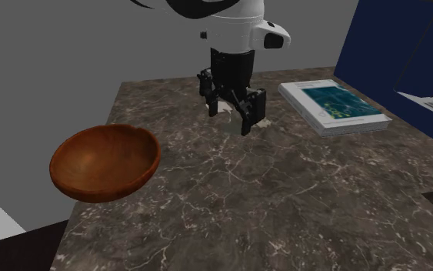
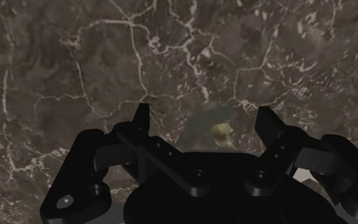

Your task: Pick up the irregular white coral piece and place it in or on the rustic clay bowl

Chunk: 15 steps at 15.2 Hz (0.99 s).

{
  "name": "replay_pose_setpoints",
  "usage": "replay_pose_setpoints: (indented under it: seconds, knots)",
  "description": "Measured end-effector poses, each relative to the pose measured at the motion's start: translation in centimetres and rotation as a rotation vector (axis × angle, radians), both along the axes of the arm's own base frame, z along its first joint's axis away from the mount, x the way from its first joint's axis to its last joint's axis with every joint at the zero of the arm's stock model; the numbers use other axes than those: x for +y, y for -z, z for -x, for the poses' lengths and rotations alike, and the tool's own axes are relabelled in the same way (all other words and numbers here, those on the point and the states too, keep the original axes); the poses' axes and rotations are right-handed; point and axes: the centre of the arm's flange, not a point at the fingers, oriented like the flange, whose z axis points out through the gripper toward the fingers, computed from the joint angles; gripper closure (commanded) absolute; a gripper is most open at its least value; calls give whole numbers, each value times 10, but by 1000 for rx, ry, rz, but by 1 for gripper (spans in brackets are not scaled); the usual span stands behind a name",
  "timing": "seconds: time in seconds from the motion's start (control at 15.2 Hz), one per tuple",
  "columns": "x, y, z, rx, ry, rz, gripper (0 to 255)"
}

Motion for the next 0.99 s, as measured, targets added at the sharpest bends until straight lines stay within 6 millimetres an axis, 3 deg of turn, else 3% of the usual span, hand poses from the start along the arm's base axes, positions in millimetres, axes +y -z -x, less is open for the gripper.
replay_pose_setpoints:
  seconds: [0.2, 0.26, 0.86, 0.92, 0.99]
  knots:
    - [0, 0, 0, 0, 0, 0, 0]
    - [0, 0, 0, 0, 0, 0, 255]
    - [0, 0, 0, 0, 0, 0, 255]
    - [0, 0, 0, 0, 0, 0, 0]
    - [0, 0, 0, 0, 0, 0, 0]
